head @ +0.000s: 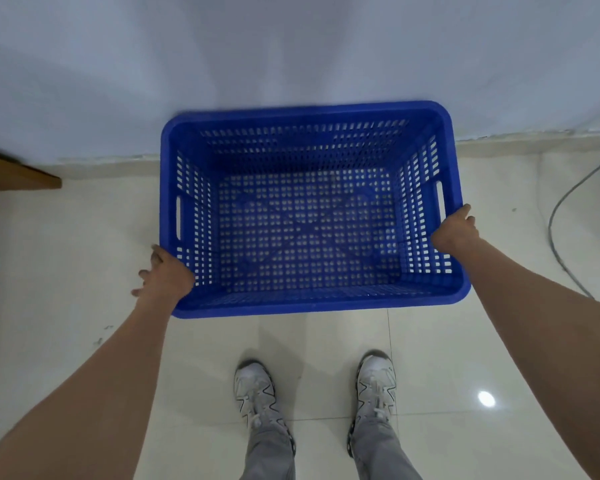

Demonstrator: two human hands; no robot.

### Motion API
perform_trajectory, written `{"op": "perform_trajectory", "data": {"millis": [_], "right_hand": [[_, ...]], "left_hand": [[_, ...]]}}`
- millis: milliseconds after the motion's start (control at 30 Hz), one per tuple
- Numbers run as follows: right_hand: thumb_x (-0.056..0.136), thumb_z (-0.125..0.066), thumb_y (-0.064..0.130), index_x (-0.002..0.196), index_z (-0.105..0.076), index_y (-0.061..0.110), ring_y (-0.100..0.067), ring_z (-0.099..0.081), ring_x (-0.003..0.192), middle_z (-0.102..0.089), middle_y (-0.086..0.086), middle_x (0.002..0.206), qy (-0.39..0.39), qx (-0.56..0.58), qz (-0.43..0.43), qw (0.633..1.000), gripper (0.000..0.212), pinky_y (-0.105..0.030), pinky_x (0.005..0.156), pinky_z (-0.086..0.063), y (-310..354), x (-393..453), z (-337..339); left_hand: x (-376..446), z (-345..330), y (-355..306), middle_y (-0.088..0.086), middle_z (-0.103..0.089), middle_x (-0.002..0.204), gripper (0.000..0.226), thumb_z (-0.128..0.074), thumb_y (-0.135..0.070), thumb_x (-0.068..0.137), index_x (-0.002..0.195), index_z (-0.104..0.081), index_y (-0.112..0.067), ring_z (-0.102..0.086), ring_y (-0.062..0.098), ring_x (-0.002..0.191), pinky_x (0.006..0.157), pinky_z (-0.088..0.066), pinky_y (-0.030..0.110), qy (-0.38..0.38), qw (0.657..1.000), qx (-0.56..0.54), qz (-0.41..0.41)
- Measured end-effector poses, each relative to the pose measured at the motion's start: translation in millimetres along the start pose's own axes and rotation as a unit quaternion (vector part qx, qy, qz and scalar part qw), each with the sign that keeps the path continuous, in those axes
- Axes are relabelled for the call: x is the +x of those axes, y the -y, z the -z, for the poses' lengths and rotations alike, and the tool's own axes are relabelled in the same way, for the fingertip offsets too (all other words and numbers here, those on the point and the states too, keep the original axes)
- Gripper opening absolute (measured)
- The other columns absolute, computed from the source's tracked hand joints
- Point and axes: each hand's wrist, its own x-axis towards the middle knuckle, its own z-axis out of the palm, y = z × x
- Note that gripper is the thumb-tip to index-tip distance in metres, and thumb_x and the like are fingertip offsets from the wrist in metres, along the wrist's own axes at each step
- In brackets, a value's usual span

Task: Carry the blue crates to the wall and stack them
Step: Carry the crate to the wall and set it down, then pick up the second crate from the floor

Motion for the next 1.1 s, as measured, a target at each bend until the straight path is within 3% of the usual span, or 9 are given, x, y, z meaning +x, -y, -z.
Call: {"op": "perform_trajectory", "data": {"millis": [67,133,267,533,667,800,900,1100], "right_hand": [[0.094,-0.055,0.016,0.155,0.012,0.006,-0.038,-0.012,0.149,0.000,-0.019,0.163,0.012,-0.026,0.034,0.999,0.091,-0.049,0.120,-0.020,14.7,-29.4,4.2],[0.097,-0.049,0.021,0.157,0.008,0.008,-0.032,-0.006,0.152,0.003,-0.015,0.165,0.009,-0.057,0.116,0.992,0.083,-0.048,0.122,-0.013,29.1,-71.1,17.7],[0.100,-0.041,0.024,0.157,-0.001,0.007,-0.028,-0.006,0.152,-0.003,-0.011,0.165,-0.024,-0.087,0.222,0.971,0.072,-0.046,0.124,-0.008,47.5,-173.2,84.7],[0.104,-0.031,0.032,0.157,-0.006,0.004,-0.024,-0.011,0.152,-0.010,-0.010,0.165,-0.104,-0.048,0.306,0.945,0.065,-0.044,0.124,-0.006,37.8,-384.0,275.0],[0.104,-0.031,0.031,0.156,-0.010,0.003,-0.025,-0.015,0.151,-0.014,-0.011,0.164,-0.175,-0.017,0.304,0.936,0.063,-0.045,0.123,-0.007,3.3,-477.0,340.2],[0.105,-0.028,0.034,0.157,-0.008,0.005,-0.023,-0.012,0.152,-0.010,-0.009,0.165,-0.235,0.007,0.274,0.933,0.063,-0.043,0.124,-0.003,-50.0,-557.9,361.0],[0.105,-0.027,0.035,0.157,-0.008,0.006,-0.022,-0.012,0.152,-0.012,-0.008,0.165,-0.281,0.035,0.212,0.935,0.062,-0.043,0.123,-0.003,-106.0,-606.2,346.6],[0.104,-0.031,0.036,0.156,-0.012,0.006,-0.024,-0.013,0.152,-0.016,-0.010,0.164,-0.270,0.080,0.052,0.958,0.063,-0.046,0.123,-0.006,-270.2,-709.9,258.6]], "left_hand": [[-24.7,20.3,-16.6,0.005,-0.005,0.166,0.080,-0.043,-0.028,0.098,0.158,0.009,-0.016,-0.016,0.038,0.147,0.115,-0.018,0.063,-0.008,0.999,0.029,-0.034],[-58.5,48.6,-37.2,0.003,-0.007,0.166,0.067,-0.032,-0.034,0.102,0.159,-0.001,-0.020,-0.014,0.032,0.150,0.116,-0.016,0.062,-0.020,0.993,0.029,-0.108],[-147.8,134.0,-65.5,0.003,-0.010,0.166,0.058,-0.023,-0.038,0.103,0.158,-0.016,-0.020,-0.011,0.027,0.152,0.118,-0.016,0.060,-0.020,0.978,0.085,-0.187],[-370.4,317.1,-52.7,0.004,-0.017,0.165,0.059,-0.022,-0.040,0.104,0.158,-0.017,-0.016,-0.014,0.027,0.152,0.118,-0.020,0.057,-0.106,0.957,0.057,-0.262],[-453.2,369.7,-25.3,0.004,-0.012,0.166,0.059,-0.020,-0.040,0.104,0.158,-0.015,-0.015,-0.010,0.027,0.153,0.118,-0.016,0.059,-0.139,0.944,0.047,-0.296],[-517.6,397.0,-14.4,0.003,-0.007,0.167,0.060,-0.019,-0.039,0.104,0.159,-0.011,-0.015,-0.005,0.026,0.153,0.120,-0.010,0.058,-0.143,0.914,0.057,-0.376],[-564.0,391.6,-21.1,0.004,-0.003,0.167,0.060,-0.017,-0.040,0.105,0.159,-0.007,-0.016,-0.002,0.025,0.153,0.121,-0.007,0.057,-0.150,0.875,0.087,-0.452],[-697.0,303.9,-17.8,0.003,-0.003,0.167,0.061,-0.017,-0.038,0.105,0.159,-0.006,-0.015,-0.002,0.025,0.153,0.120,-0.008,0.058,-0.108,0.765,0.191,-0.605]]}}
